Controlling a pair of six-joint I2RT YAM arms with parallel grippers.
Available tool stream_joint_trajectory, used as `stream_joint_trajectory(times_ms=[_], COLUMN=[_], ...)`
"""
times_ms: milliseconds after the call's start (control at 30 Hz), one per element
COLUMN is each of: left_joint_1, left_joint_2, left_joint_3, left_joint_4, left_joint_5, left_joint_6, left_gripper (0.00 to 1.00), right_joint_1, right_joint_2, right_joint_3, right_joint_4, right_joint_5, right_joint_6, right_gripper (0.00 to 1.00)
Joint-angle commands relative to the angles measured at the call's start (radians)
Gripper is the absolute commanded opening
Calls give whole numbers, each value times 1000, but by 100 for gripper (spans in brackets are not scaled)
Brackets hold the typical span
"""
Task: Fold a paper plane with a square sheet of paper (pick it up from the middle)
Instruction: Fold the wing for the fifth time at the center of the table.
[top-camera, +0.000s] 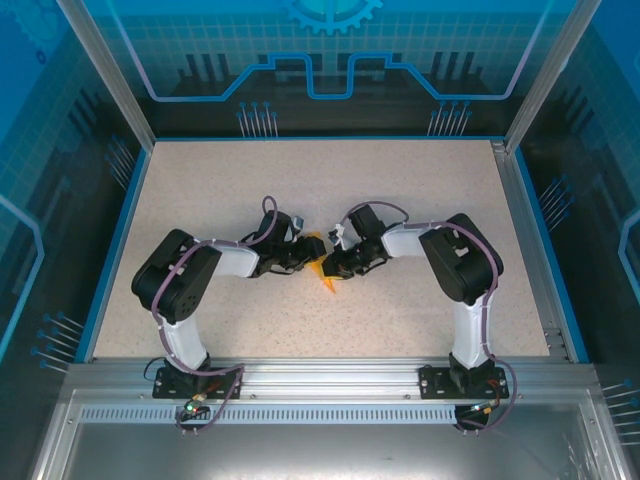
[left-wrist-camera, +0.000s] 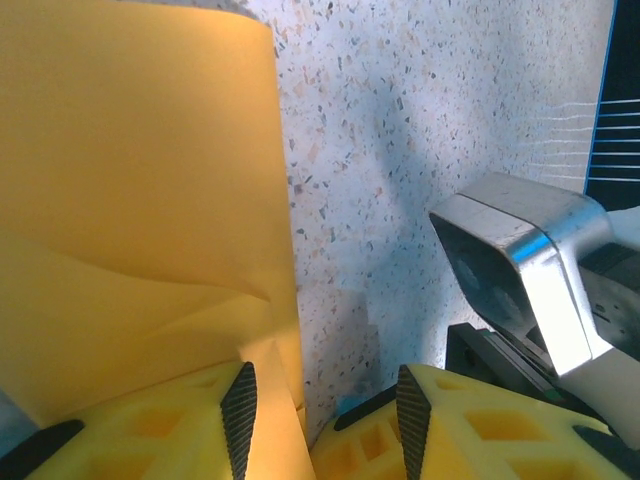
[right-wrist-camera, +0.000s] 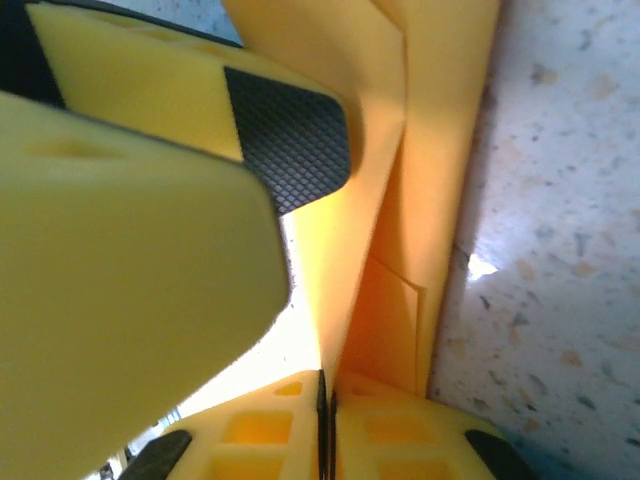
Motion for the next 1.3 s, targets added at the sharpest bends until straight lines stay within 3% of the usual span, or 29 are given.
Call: stream_joint_trajectory(times_ms=[0,433,1267], left_joint_1=[-2,-2,-1], left_joint_2=[8,-120,-178], left_joint_3=[10,53,-7], left_joint_4=[-55,-125,-120], left_joint_5=[28,45,-7], left_joint_6=[41,70,25], left_gripper=[46,54,55], right_joint_1=[4,-19,-2], right_joint_2=[-11,-7,-15], right_joint_3=[-40,-128,-148], right_joint_4=[-2,149,144], right_joint_5=[80,44,117], right_joint_6=[22,90,98], right_gripper=[9,4,4])
